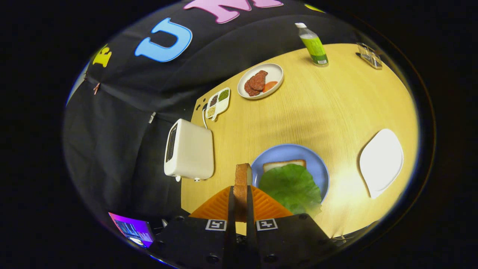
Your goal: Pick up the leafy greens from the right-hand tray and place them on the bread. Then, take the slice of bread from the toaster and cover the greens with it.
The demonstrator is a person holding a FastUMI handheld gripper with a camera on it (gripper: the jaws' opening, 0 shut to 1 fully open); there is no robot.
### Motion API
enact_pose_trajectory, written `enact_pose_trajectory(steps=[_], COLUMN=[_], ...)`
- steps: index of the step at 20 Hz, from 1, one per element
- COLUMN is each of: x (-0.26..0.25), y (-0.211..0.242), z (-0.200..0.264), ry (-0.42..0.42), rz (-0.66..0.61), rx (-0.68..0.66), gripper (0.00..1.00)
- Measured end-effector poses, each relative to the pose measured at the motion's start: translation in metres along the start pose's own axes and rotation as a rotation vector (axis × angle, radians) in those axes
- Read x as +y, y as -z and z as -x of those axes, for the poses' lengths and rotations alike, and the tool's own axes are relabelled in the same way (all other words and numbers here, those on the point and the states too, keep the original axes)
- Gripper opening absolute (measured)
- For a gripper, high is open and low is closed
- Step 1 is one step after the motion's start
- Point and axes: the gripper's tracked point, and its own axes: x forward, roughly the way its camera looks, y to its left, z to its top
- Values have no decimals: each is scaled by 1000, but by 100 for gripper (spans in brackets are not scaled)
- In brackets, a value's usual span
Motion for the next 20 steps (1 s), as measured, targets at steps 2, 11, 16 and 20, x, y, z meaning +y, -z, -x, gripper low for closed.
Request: enact_pose_trajectory(steps=[2,11,16,20], x=[-18,-76,-99,-110], y=[3,12,14,17], z=[-10,-28,-32,-35], ry=[-11,-7,16,41], rz=[-38,-78,-98,-105], rx=[-2,-13,-9,-8], gripper=[14,14,14,20])
